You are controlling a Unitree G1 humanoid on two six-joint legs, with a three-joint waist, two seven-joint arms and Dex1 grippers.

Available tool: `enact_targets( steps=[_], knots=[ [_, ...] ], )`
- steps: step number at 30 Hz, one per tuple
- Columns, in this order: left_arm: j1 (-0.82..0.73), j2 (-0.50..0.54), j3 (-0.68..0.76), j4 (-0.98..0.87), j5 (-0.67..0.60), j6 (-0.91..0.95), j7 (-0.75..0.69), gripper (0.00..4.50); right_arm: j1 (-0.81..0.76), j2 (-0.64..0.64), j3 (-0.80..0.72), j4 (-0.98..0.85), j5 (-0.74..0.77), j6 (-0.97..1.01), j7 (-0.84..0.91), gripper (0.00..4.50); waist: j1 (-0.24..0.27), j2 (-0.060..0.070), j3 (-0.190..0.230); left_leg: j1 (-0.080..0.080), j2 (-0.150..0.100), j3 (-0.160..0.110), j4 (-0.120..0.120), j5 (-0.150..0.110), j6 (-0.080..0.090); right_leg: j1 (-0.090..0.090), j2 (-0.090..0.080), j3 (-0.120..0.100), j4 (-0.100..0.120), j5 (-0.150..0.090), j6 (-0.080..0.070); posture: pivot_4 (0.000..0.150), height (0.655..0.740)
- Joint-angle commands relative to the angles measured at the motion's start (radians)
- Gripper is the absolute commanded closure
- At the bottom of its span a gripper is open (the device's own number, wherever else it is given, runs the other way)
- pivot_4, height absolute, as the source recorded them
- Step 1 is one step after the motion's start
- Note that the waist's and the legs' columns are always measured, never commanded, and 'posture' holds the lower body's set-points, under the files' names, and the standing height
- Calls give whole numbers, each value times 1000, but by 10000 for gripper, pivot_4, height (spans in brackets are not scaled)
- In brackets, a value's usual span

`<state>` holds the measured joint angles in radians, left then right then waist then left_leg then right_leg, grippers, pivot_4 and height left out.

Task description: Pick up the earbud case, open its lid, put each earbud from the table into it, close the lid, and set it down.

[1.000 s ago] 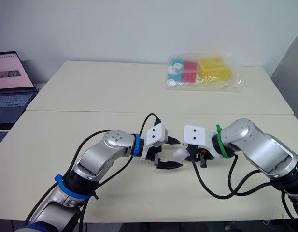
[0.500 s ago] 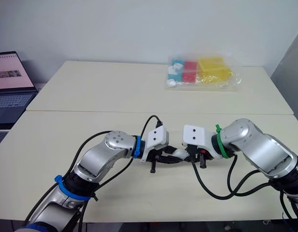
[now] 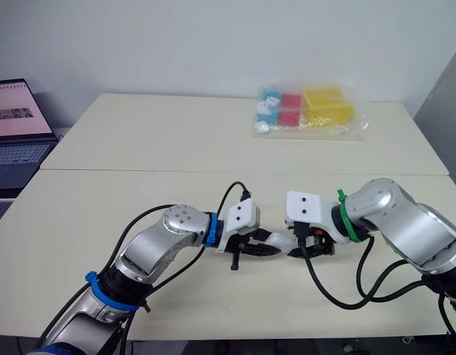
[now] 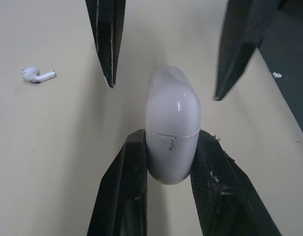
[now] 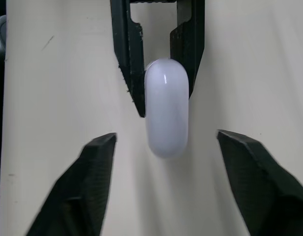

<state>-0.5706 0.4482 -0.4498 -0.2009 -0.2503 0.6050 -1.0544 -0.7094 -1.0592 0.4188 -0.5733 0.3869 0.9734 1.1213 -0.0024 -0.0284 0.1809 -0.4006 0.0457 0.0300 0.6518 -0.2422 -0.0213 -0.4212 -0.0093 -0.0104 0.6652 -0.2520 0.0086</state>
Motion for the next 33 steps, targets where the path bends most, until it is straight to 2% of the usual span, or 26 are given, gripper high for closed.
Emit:
enact_targets(
  steps=[1, 5, 7, 9, 13, 21, 33],
  knots=[
    [7, -3, 23, 7, -2, -25, 10, 36888, 25, -80, -74, -14, -8, -26, 33, 0, 0, 0, 0, 0, 0, 0, 1, 0, 0, 0, 0, 0, 0, 0, 0, 1500, 7354],
    [40, -51, 97, 49, -59, -48, 35, 36888, 101, -157, -182, -6, -23, -135, 48, 0, 1, 0, 0, 0, 0, 1, 3, 0, 0, 1, 0, 0, 0, 0, 0, 1500, 7354],
    [81, -94, 157, 76, -110, -114, 28, 36888, 171, -145, -274, -13, -18, -260, 43, 0, 0, 0, 0, -1, 0, 1, 4, 0, 0, 1, 0, 0, 0, 0, 0, 1500, 7354],
    [123, -122, 203, 91, -150, -181, 3, 36888, 236, -64, -364, -25, 6, -353, -10, 0, -1, 0, 0, -1, 1, 1, 4, 0, 0, 1, 0, 0, 0, 0, 0, 1500, 7354],
    [140, -131, 225, 121, -150, -293, -33, 36888, 343, -11, -432, -114, -20, -389, -84, 0, 2, 0, 0, -1, 1, 1, 7, 0, 0, 2, 1, 0, 3, 0, 0, 1500, 7354],
    [138, -151, 199, 138, -90, -424, -22, 36888, 276, 124, -343, -105, -66, -340, -230, 0, -1, 0, 0, 2, 0, 2, 13, 0, 0, 1, 0, 0, 9, 3, -1, 1500, 7354],
    [155, -123, 185, 122, -86, -426, -36, 36888, 168, 163, -245, -18, -135, -332, -239, 0, 0, 0, 0, 1, 1, 2, 11, 0, 0, 0, 2, 0, 10, 2, -4, 1500, 7354]
  ],
)
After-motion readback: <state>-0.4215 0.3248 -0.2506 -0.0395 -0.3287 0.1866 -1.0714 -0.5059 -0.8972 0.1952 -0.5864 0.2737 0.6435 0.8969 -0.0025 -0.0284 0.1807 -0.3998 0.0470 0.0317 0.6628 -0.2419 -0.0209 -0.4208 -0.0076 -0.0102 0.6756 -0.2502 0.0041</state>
